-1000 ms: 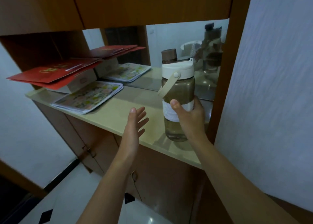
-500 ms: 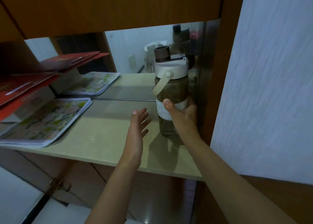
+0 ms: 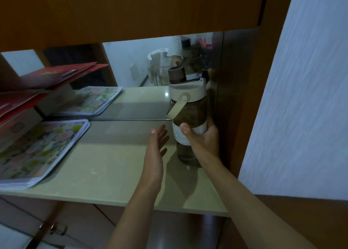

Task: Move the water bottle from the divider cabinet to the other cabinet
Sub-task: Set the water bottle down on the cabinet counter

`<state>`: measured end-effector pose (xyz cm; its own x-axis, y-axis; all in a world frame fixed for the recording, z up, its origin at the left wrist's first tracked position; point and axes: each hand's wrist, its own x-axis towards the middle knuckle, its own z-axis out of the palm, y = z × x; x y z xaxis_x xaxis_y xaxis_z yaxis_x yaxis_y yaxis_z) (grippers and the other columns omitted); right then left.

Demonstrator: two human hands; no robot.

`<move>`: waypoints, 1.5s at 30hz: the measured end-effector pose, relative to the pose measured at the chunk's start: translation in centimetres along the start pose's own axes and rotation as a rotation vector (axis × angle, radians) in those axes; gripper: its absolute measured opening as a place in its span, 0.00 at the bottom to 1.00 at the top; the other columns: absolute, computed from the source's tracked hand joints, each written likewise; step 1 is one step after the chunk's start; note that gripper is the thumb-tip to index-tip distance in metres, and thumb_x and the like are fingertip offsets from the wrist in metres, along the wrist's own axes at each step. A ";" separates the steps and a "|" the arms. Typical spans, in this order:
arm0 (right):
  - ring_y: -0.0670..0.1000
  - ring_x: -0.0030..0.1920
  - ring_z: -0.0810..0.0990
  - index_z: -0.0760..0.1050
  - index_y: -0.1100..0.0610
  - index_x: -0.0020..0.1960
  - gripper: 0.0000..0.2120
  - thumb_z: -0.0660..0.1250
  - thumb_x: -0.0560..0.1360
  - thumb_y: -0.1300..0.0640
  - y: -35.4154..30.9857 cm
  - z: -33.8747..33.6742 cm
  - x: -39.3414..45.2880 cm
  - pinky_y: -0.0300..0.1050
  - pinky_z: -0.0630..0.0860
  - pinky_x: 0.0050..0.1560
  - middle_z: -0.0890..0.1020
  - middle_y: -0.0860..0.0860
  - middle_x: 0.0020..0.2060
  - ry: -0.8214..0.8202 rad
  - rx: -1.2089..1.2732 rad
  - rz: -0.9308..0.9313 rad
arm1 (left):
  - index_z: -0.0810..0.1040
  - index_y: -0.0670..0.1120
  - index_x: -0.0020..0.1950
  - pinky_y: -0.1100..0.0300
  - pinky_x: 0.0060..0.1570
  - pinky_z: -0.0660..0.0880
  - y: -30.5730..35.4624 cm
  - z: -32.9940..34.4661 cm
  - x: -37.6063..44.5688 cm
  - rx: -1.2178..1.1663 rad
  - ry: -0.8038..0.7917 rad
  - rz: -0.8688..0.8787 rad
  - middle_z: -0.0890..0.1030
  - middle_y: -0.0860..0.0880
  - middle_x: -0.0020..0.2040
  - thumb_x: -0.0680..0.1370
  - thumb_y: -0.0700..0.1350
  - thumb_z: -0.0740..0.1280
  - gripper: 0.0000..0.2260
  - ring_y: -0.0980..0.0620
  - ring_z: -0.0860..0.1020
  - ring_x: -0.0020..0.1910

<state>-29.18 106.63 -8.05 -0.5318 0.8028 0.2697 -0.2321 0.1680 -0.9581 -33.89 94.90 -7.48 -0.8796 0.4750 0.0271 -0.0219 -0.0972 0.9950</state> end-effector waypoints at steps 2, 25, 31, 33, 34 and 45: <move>0.24 0.49 0.71 0.70 0.46 0.66 0.31 0.77 0.66 0.49 0.1 0.2 0.2 0.20 0.70 0.46 0.74 0.33 0.52 -0.001 0.004 -0.006 | 0.72 0.52 0.74 0.48 0.71 0.66 -0.1 0.0 0.3 -0.004 -0.001 -0.004 0.75 0.52 0.71 0.82 0.62 0.47 0.27 0.54 0.73 0.69; 0.20 0.50 0.70 0.66 0.39 0.63 0.32 0.77 0.64 0.46 0.4 -0.2 0.4 0.21 0.69 0.48 0.72 0.30 0.54 -0.039 0.028 -0.028 | 0.74 0.55 0.71 0.48 0.71 0.66 -0.3 -0.2 1.7 -0.057 -0.029 0.029 0.78 0.56 0.67 0.74 0.68 0.50 0.32 0.56 0.75 0.67; 0.31 0.56 0.73 0.69 0.44 0.66 0.33 0.77 0.64 0.47 0.4 -0.4 0.1 0.27 0.72 0.53 0.76 0.36 0.57 -0.040 0.040 -0.017 | 0.73 0.54 0.71 0.47 0.72 0.65 0.3 0.0 1.4 -0.072 -0.025 0.032 0.78 0.54 0.67 0.82 0.62 0.47 0.25 0.55 0.75 0.68; 0.31 0.56 0.73 0.69 0.45 0.67 0.33 0.77 0.65 0.47 0.3 -0.5 0.0 0.29 0.72 0.54 0.76 0.37 0.56 -0.045 0.033 -0.016 | 0.73 0.53 0.72 0.46 0.72 0.65 0.4 0.0 1.2 -0.067 -0.026 0.034 0.78 0.54 0.67 0.82 0.61 0.46 0.26 0.55 0.75 0.68; 0.32 0.56 0.73 0.69 0.46 0.68 0.34 0.77 0.65 0.47 0.3 -0.4 -0.1 0.31 0.73 0.55 0.76 0.37 0.57 -0.045 0.033 -0.010 | 0.73 0.52 0.72 0.46 0.72 0.65 0.5 0.0 1.1 -0.063 -0.028 0.031 0.78 0.53 0.68 0.82 0.62 0.47 0.27 0.55 0.75 0.68; 0.43 0.64 0.74 0.66 0.47 0.71 0.39 0.76 0.64 0.43 1.1 -0.9 -1.2 0.41 0.73 0.61 0.76 0.44 0.64 -0.080 -0.034 -0.014 | 0.71 0.50 0.75 0.47 0.72 0.65 0.4 -0.4 0.5 -0.046 -0.021 0.014 0.75 0.51 0.71 0.80 0.64 0.47 0.30 0.54 0.73 0.69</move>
<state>-28.11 106.38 -9.47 -0.5924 0.7523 0.2884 -0.2130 0.1990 -0.9566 -34.49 94.74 -7.14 -0.8700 0.4912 0.0435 -0.0321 -0.1443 0.9890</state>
